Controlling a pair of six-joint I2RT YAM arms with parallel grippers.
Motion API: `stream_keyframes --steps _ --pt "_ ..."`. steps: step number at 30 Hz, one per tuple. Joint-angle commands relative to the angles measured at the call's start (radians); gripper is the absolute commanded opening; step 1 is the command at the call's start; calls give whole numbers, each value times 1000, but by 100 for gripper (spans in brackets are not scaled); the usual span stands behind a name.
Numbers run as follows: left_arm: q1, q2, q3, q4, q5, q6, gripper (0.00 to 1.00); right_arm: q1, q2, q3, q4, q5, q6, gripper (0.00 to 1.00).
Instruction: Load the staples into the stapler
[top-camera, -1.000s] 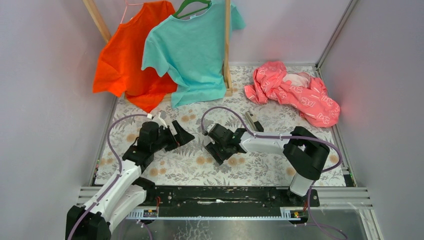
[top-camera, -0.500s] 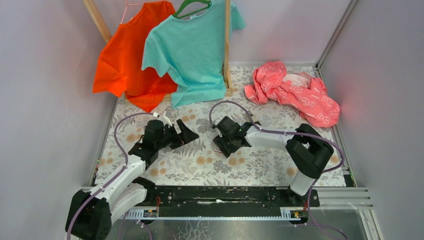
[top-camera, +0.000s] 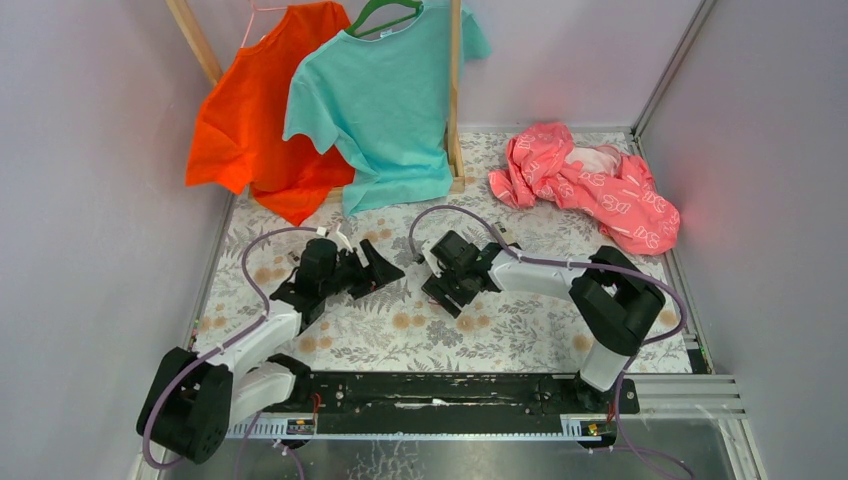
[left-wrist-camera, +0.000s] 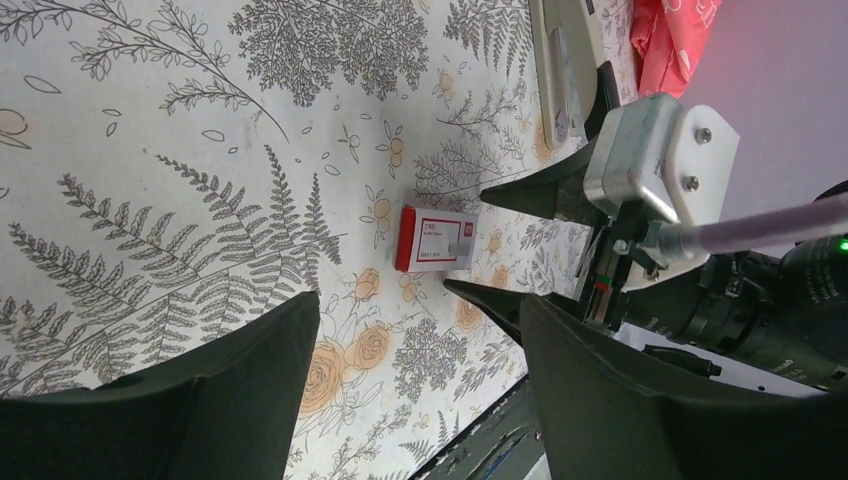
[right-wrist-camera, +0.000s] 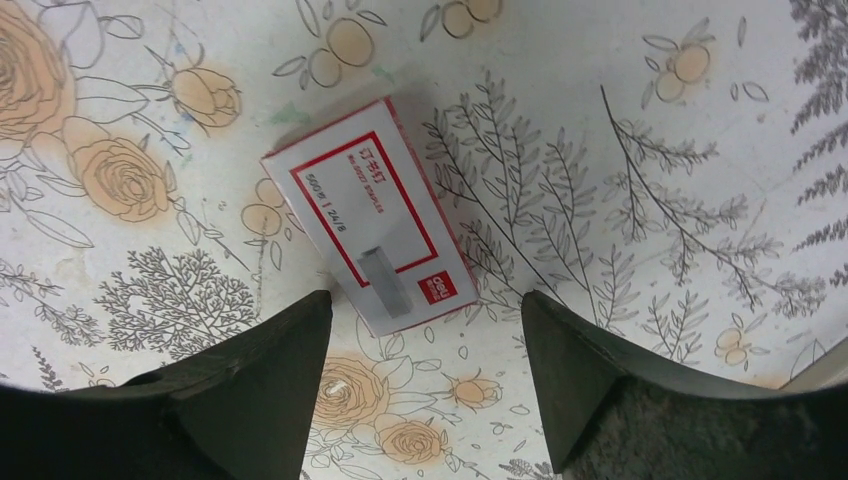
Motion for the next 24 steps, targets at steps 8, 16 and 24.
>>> stream_keyframes --steps 8,16,24 --pt "-18 113 -24 191 47 -57 71 -3 33 17 2 -104 -107 70" --pt "-36 218 -13 254 66 -60 62 -2 36 15 12 -140 -113 60" --pt "-72 326 14 292 78 -49 59 -1 39 12 18 -157 -109 57"
